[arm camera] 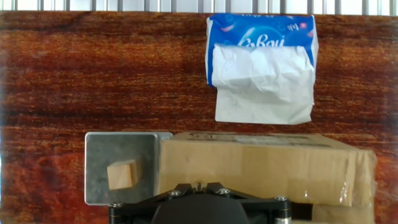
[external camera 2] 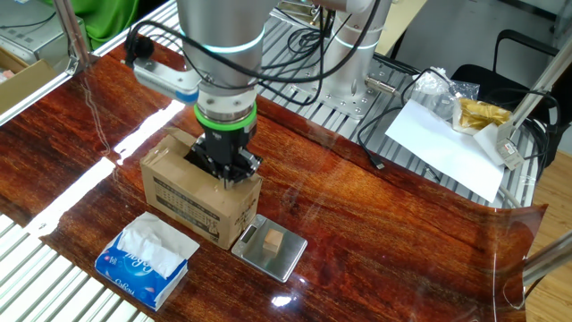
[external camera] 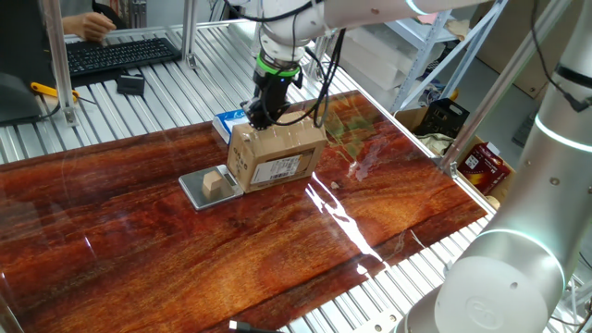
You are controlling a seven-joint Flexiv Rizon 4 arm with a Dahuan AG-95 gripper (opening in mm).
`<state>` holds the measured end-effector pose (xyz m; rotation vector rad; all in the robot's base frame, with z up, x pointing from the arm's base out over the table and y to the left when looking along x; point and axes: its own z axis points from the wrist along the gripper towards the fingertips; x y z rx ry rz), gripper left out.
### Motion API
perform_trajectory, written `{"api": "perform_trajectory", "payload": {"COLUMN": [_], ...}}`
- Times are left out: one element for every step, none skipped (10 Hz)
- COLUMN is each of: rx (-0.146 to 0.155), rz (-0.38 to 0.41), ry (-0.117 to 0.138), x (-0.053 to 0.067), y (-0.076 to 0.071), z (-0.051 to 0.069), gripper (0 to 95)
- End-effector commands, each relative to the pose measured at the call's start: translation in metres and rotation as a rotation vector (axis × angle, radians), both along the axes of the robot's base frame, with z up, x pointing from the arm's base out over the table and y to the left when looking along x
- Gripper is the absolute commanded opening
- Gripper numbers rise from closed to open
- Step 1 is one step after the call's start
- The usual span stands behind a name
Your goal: Open a box
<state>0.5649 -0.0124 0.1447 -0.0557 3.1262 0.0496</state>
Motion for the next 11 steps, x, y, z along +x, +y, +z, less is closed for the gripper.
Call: {"api": "perform_trajectory", "payload": {"rx": [0.0,-0.002,-0.005,-0.008,-0.01,-0.012,-0.014,-0.017,-0.021,-0.025,-0.028], "rz": [-0.001,-0.001,-0.001,-0.003,-0.004,-0.007,-0.009,-0.011,-0.013,-0.016,-0.02], "ry": [0.006,0.009,0.014,0.019,0.023,0.027,0.029,0.029,0.03,0.029,0.029], "x": [-0.003,-0.006,-0.008,-0.011,-0.014,-0.018,-0.022,-0.027,-0.032,-0.036,-0.042], "y": [-0.002,-0.003,-0.004,-0.004,-0.005,-0.005,-0.005,-0.005,-0.005,-0.005,-0.004], "z": [0.003,0.005,0.008,0.011,0.014,0.017,0.019,0.02,0.022,0.023,0.024], "gripper": [0.0,0.0,0.0,0.0,0.0,0.0,0.0,0.0,0.0,0.0,0.0]}}
